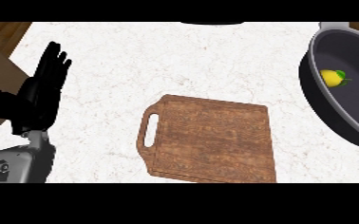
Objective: Pick the lemon from the cutting board and place it in the pot
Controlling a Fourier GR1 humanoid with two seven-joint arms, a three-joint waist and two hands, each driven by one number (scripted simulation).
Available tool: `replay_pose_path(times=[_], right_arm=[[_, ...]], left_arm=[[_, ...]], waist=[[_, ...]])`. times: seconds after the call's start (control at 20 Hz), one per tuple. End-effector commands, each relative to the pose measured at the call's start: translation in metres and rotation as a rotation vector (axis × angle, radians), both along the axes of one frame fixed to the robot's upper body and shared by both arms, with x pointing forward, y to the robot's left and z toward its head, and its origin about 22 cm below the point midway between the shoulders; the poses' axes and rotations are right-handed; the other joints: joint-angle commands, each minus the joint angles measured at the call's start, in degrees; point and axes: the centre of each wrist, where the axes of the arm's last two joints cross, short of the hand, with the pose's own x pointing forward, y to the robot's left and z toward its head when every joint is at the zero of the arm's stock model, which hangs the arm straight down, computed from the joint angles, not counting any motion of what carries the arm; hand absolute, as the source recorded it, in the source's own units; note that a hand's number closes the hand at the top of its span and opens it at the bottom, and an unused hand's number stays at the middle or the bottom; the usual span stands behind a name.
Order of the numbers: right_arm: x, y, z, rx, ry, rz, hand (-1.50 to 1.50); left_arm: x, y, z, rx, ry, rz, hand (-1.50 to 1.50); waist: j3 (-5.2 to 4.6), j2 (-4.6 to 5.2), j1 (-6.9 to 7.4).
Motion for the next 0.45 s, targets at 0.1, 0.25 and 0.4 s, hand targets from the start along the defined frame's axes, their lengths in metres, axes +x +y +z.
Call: replay_pose_path(times=[0.1,0.25,0.4], right_arm=[[-0.018,-0.010,-0.002,-0.018,-0.004,0.018,-1.50],[-0.037,-0.020,0.000,-0.013,0.003,0.024,-1.50],[-0.041,-0.028,0.019,-0.017,0.032,0.024,-1.50]], left_arm=[[-0.002,-0.008,0.006,0.002,0.002,-0.015,0.00],[0.005,0.011,-0.002,-0.003,-0.004,-0.006,0.00],[0.008,-0.003,-0.003,-0.013,0.002,-0.012,0.00]], waist=[[0.03,-0.12,0.24],[0.10,0.11,0.13],[0.17,0.18,0.34]])
